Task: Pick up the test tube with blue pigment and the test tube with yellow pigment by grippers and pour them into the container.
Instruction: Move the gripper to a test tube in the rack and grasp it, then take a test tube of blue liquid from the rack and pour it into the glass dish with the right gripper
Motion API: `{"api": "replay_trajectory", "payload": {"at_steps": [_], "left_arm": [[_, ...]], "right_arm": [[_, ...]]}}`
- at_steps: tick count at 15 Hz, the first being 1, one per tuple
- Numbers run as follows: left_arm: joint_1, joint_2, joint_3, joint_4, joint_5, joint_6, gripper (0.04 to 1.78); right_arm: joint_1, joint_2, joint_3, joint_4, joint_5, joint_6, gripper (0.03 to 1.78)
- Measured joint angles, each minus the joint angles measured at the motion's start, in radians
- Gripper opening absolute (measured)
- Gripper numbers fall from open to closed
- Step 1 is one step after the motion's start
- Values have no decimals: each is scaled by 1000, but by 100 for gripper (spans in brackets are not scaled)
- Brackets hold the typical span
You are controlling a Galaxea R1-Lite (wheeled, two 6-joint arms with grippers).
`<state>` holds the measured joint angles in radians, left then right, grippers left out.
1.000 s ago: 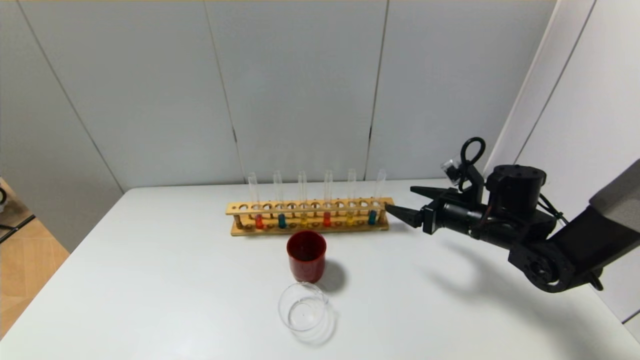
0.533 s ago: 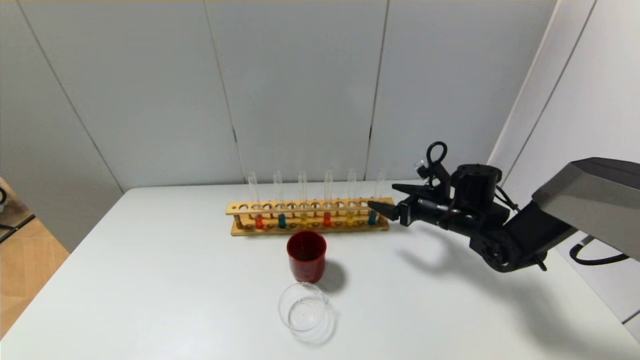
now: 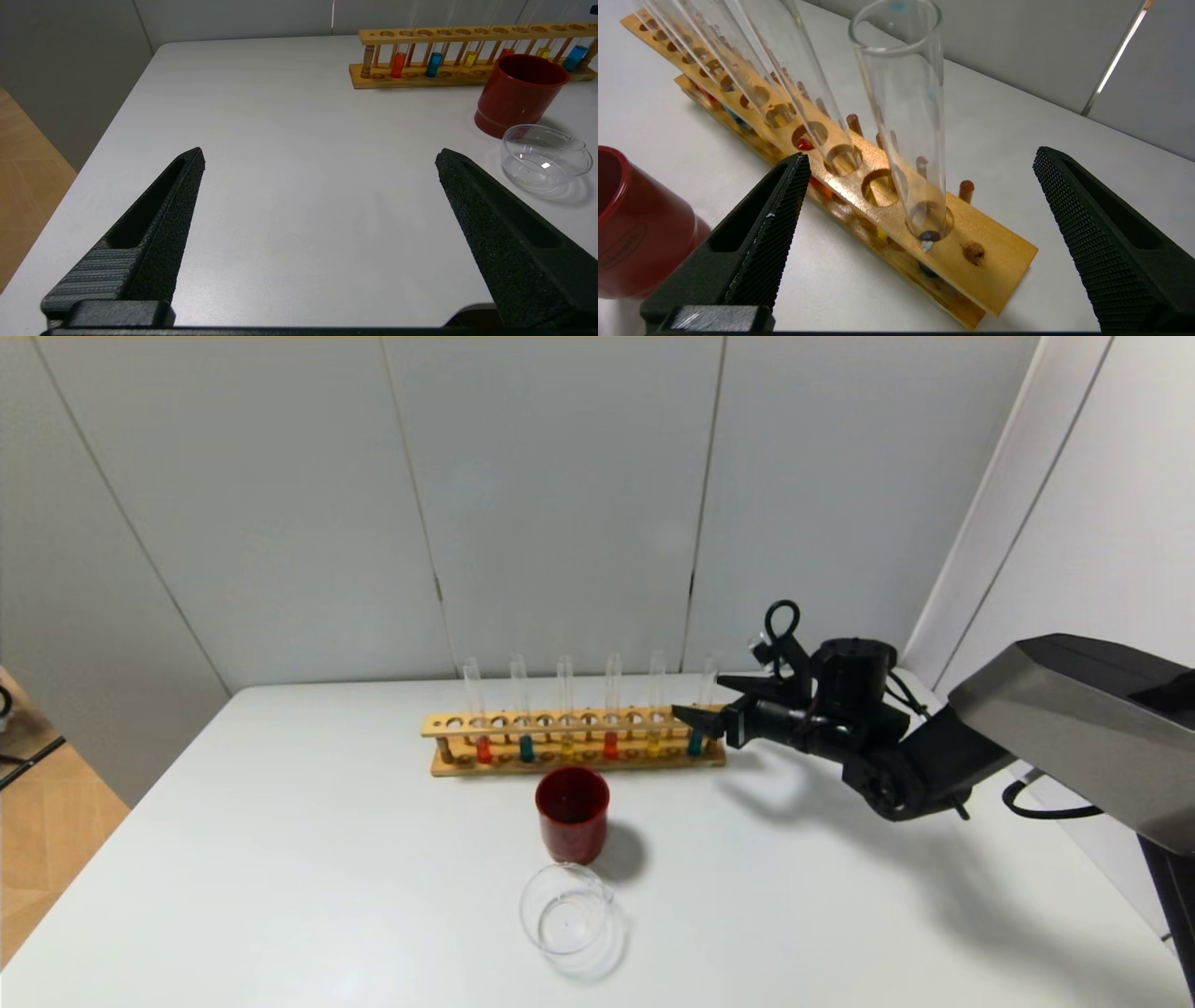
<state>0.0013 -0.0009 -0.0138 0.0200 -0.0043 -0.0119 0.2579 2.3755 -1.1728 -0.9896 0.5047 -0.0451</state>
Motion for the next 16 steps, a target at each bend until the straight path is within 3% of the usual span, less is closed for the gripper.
{"api": "replay_trajectory", "payload": {"at_steps": [3,5,8,10,12,16], "left_arm": [[0,0,0,0,1,0,175],[0,0,0,0,0,0,175],[0,0,0,0,0,0,175],[0,0,0,0,0,0,175],[0,0,0,0,0,0,175],[0,0,0,0,0,0,175]], "right_arm": [[0,9,-17,-1,-11,-1,158],[0,12,-26,-2,-30,-2,134],[17,12,-38,-3,-40,-1,79],[44,12,-45,-5,-72,-1,46],[67,10,-46,-10,-107,-3,37],[79,2,-43,-11,-116,1,39]]}}
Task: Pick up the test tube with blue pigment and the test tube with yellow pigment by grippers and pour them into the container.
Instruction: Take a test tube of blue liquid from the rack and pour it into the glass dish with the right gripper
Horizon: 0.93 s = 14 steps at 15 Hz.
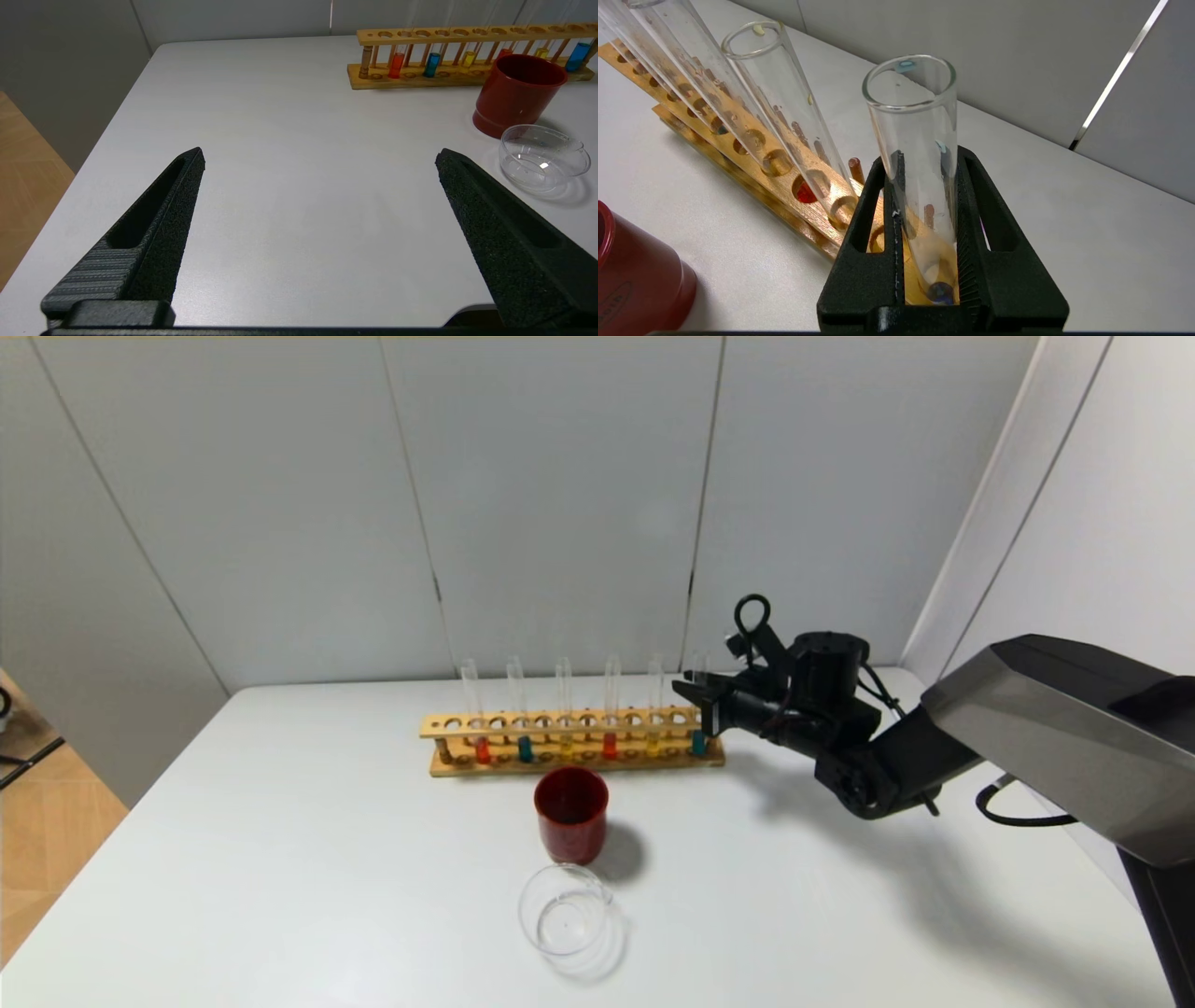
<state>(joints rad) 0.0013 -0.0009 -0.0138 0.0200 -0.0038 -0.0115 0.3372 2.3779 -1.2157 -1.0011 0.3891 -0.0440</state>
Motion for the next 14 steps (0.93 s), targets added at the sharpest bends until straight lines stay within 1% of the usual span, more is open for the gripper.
{"api": "replay_trajectory", "payload": {"at_steps": [2,6,8,11,14], "left_arm": [[0,0,0,0,0,0,175],[0,0,0,0,0,0,175],[0,0,0,0,0,0,175],[0,0,0,0,0,0,175],[0,0,0,0,0,0,175]], "right_arm": [[-1,-13,-5,2,-21,7,39],[-7,-77,-45,27,-27,40,39],[-13,-137,-83,93,-29,60,39],[-33,-248,-161,227,-34,104,39],[-44,-373,-190,326,-34,115,39]]}}
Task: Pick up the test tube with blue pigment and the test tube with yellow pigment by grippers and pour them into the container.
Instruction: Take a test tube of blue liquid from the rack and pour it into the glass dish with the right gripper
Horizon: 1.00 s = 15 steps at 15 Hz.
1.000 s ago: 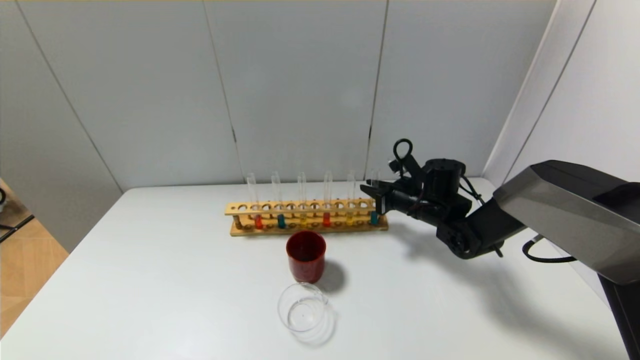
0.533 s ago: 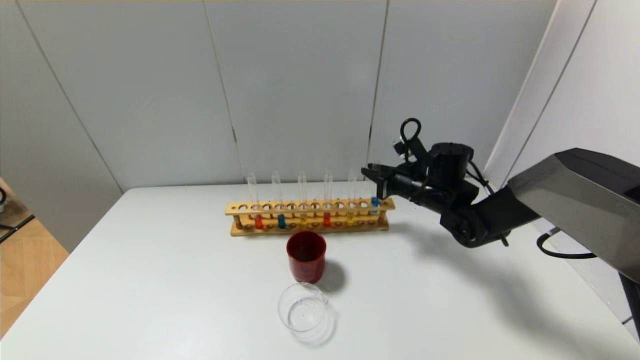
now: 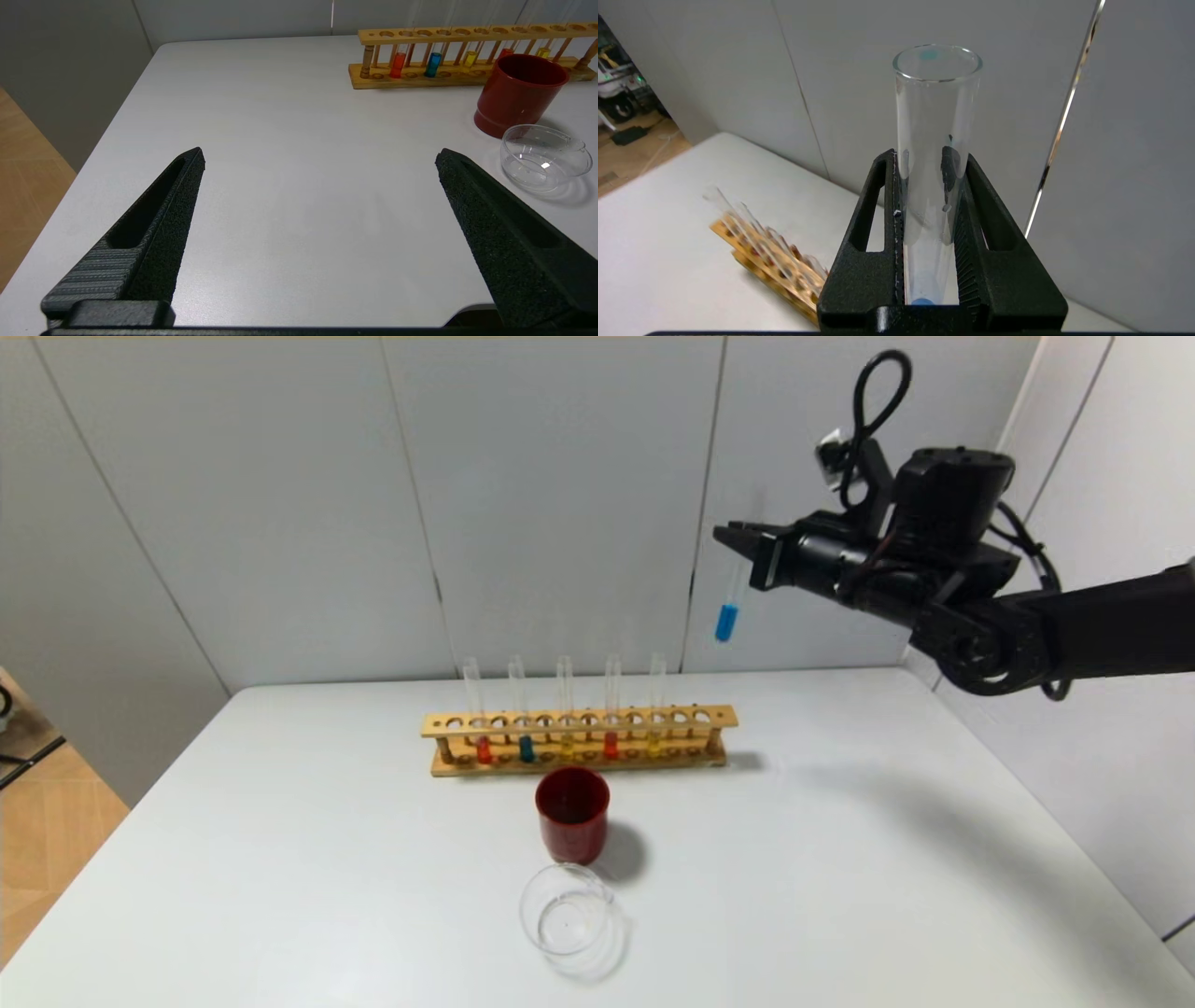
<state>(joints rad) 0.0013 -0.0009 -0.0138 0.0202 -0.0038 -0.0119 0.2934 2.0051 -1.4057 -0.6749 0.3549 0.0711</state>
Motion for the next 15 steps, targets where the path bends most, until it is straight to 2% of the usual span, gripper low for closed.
{"api": "replay_trajectory", "payload": {"at_steps": [3,5,11,15], "left_arm": [[0,0,0,0,0,0,175],[0,0,0,0,0,0,175],[0,0,0,0,0,0,175],[0,0,0,0,0,0,175]], "right_arm": [[-15,-150,15,114,-3,2,39],[-20,-275,100,181,-7,-11,39],[-14,-667,560,246,-9,-116,39],[10,-821,783,262,-1,-184,39]]}}
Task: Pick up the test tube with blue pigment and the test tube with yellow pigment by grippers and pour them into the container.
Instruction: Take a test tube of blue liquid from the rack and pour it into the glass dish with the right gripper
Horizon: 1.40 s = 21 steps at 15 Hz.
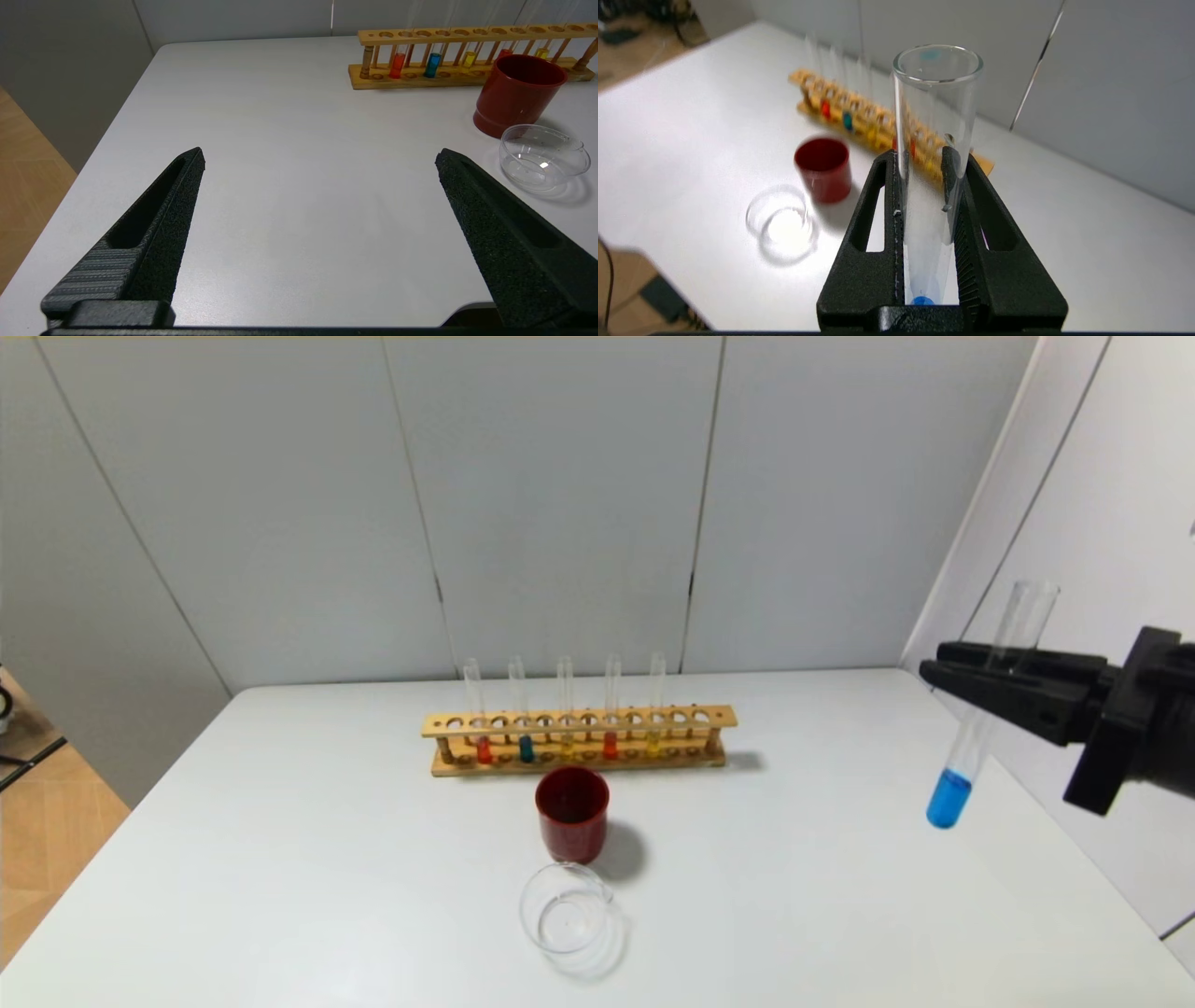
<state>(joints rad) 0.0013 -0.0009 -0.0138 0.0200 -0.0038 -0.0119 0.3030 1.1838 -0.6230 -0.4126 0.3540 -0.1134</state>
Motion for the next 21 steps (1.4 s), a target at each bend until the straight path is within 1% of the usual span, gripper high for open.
{"api": "replay_trajectory", "payload": {"at_steps": [2,3,5,9,12,16,18,21], "left_arm": [[0,0,0,0,0,0,175],[0,0,0,0,0,0,175],[0,0,0,0,0,0,175],[0,0,0,0,0,0,175],[0,0,0,0,0,0,175],[0,0,0,0,0,0,175],[0,0,0,0,0,0,175],[0,0,0,0,0,0,175]], "right_arm": [[26,-25,91,-2,6,-77,39],[49,-25,126,-6,8,-104,39],[89,-8,165,-12,9,-118,39],[128,51,183,-13,8,-134,39],[160,103,184,-14,0,-177,39],[213,190,182,-47,-5,-264,39],[234,251,180,-97,-24,-291,39],[278,366,175,-222,-85,-297,39]]}}
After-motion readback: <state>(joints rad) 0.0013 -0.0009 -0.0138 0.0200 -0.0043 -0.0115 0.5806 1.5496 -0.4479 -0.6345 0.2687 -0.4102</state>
